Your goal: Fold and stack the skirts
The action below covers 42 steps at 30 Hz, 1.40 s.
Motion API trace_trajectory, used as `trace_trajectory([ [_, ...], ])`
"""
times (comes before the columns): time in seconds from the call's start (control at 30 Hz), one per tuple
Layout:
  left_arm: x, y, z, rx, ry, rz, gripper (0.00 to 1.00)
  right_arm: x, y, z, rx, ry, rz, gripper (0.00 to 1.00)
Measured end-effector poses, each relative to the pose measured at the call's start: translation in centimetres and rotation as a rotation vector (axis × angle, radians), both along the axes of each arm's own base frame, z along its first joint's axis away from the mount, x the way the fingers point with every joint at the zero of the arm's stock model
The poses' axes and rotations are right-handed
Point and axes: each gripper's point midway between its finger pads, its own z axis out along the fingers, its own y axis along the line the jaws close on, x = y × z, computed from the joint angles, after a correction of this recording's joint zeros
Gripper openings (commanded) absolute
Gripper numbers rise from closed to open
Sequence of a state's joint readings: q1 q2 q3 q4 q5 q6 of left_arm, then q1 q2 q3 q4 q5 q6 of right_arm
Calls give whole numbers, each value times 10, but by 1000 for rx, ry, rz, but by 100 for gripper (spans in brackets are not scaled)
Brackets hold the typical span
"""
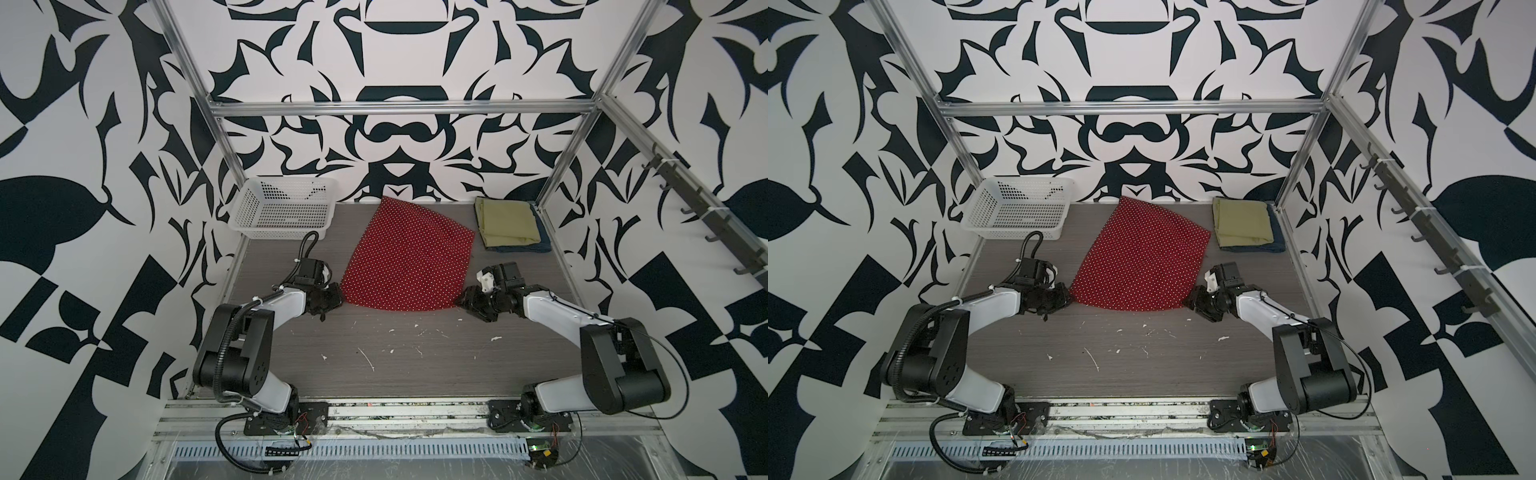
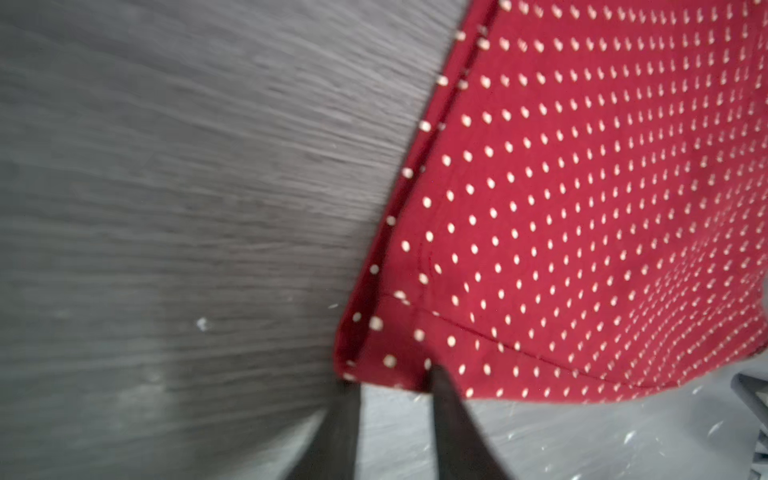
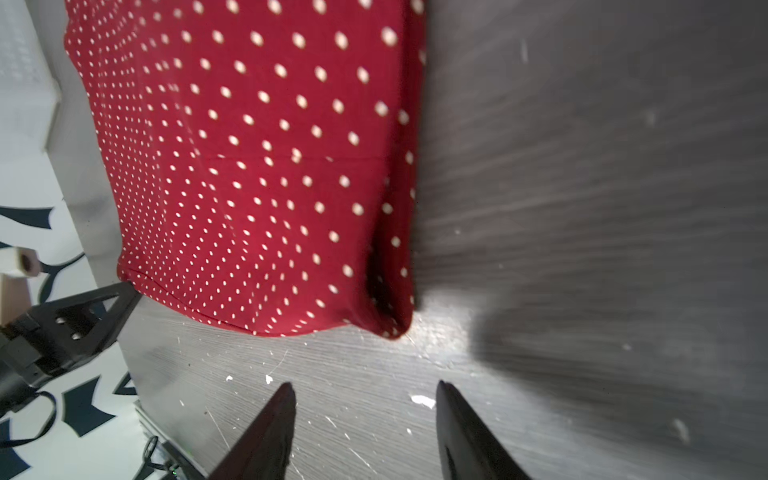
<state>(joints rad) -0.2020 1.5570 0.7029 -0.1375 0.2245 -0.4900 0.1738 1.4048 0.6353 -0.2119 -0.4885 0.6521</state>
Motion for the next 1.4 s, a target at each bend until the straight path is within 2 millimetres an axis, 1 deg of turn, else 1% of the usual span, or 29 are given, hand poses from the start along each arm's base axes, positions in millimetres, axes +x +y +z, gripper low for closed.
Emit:
trace_trajectory([
  [0.1, 2, -2, -2, -10, 12, 7, 0, -7, 0, -3, 30, 8, -33, 63],
  [0.17, 3, -2, -2, -11, 11, 8, 0, -8, 2, -5, 60, 7, -56, 65],
  [0.27, 3, -1, -2, -9, 11, 11, 0, -2, 8, -10, 117, 6, -97, 66],
  [0.33, 3, 0, -2, -5, 12, 13, 0, 7, 14, -8, 157, -8, -117, 66],
  [0.4, 2, 0, -1, -1, 13, 15, 0, 14, 19, -7, 175, -22, -127, 64],
  [0.43, 2, 1, -1, 1, 14, 16, 0, 17, 20, -7, 178, -28, -134, 59],
  [0.47, 2, 1, -1, 2, 14, 17, 0, 19, 20, -8, 178, -33, -140, 51],
  [0.53, 2, 1, -1, 2, 13, 18, 0, 24, 20, -11, 172, -37, -154, 32],
  [0.57, 2, 1, -1, 2, 13, 19, 0, 25, 20, -13, 170, -36, -161, 25],
  [0.63, 3, 2, 1, 2, 9, 24, 0, 27, 18, -17, 159, -34, -174, 17],
  [0.7, 3, 3, 5, 4, 3, 32, 0, 27, 17, -17, 155, -35, -185, 4],
  [0.73, 3, 3, 8, 5, -4, 37, 0, 26, 16, -15, 154, -42, -185, 0],
  [0.87, 3, 9, 24, 18, -39, 65, 0, 16, 12, -3, 142, -65, -177, 0],
  [0.97, -1, 12, 40, 17, -66, 92, 0, 0, 9, 4, 134, -64, -163, 0],
  [1.03, -5, 13, 50, 4, -75, 106, 0, -13, 7, -1, 109, -25, -144, 0],
  [1.1, -12, 13, 57, -12, -79, 121, 0, -26, 6, -10, 87, 28, -118, 0],
  [1.2, -33, 13, 66, -50, -70, 138, 0, -47, 7, -21, 59, 102, -73, 0],
  [1.3, -66, 16, 75, -90, -64, 160, 0, -66, 8, -25, 44, 156, -34, 0],
  [1.37, -84, 18, 91, -115, -96, 172, 0, -76, 7, -24, 38, 183, -15, 0],
  [1.4, -91, 18, 104, -135, -141, 175, 0, -81, 7, -21, 39, 192, -4, 0],
])
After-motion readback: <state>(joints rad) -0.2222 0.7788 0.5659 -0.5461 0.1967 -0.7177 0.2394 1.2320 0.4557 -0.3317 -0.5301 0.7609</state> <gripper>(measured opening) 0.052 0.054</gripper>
